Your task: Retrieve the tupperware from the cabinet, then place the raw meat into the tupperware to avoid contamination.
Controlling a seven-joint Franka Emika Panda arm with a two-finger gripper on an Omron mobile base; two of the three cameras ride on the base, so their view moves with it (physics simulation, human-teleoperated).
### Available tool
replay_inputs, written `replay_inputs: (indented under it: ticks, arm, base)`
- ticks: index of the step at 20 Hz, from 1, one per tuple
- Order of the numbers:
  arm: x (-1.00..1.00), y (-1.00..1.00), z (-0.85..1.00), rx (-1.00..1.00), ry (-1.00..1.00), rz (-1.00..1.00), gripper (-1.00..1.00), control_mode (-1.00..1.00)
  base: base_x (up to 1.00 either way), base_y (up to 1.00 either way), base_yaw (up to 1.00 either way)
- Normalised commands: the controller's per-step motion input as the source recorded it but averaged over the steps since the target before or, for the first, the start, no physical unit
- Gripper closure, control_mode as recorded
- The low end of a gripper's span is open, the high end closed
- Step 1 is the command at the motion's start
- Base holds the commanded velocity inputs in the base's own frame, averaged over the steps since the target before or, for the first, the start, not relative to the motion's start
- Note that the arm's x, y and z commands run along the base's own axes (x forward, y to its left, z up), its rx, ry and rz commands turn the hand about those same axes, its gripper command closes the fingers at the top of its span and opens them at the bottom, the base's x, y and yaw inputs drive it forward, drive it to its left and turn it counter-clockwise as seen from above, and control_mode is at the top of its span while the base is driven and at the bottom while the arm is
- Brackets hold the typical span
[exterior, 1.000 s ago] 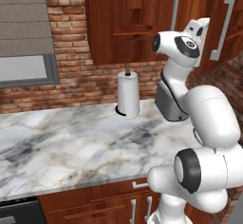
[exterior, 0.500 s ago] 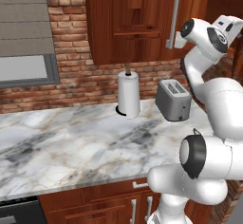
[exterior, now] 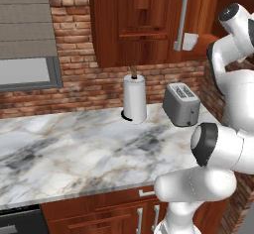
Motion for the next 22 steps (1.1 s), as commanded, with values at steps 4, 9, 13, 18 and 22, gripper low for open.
replay_inputs:
  ticks: [4, 9, 13, 18, 22]
  arm:
    - [-0.33, 0.41, -0.02, 0.0, -0.02, 0.23, -1.0, -1.0]
    - [-0.43, 0.69, -0.32, 0.0, -0.08, 0.15, -1.0, -1.0]
    - [-0.38, 0.55, -0.32, 0.0, -0.04, 0.15, -1.0, -1.0]
    - [-0.21, 0.79, -0.29, 0.1, -0.02, 0.17, -1.0, -1.0]
    - [-0.19, 0.84, -0.25, 0.07, -0.01, 0.16, -1.0, -1.0]
  base:
    - [0.0, 0.0, 0.0]
    - [0.0, 0.0, 0.0]
    - [0.0, 0.0, 0.0]
    - [0.0, 0.0, 0.0]
    - [0.0, 0.0, 0.0]
